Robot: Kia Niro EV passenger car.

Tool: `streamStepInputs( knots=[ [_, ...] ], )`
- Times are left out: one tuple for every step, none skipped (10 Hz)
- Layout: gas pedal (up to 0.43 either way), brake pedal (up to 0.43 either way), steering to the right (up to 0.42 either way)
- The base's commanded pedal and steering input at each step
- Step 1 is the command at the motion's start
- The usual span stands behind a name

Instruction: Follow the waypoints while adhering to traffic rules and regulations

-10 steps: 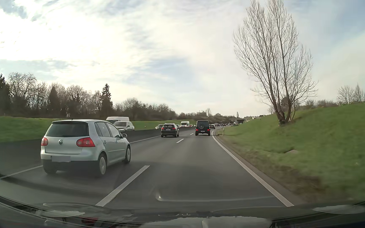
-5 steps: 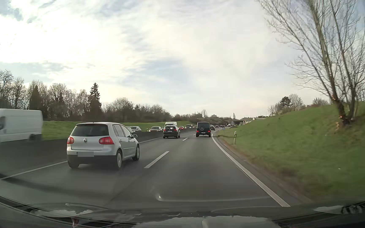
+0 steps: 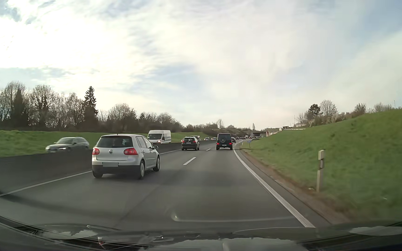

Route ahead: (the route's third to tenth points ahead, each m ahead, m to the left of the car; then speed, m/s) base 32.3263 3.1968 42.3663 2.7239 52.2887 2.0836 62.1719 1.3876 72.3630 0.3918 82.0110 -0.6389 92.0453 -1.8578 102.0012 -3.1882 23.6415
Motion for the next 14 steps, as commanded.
streamStepInputs(
  knots=[
    [0.319, 0.000, 0.008],
    [0.319, 0.000, 0.008],
    [0.319, 0.000, 0.008],
    [0.319, 0.000, 0.008],
    [0.319, 0.000, 0.008],
    [0.319, 0.000, 0.008],
    [0.319, 0.000, 0.008],
    [0.319, 0.000, 0.008],
    [0.319, 0.000, 0.008],
    [0.319, 0.000, 0.008],
    [0.319, 0.000, 0.007],
    [0.319, 0.000, 0.008],
    [0.319, 0.000, 0.008],
    [0.319, 0.000, 0.008]
  ],
)
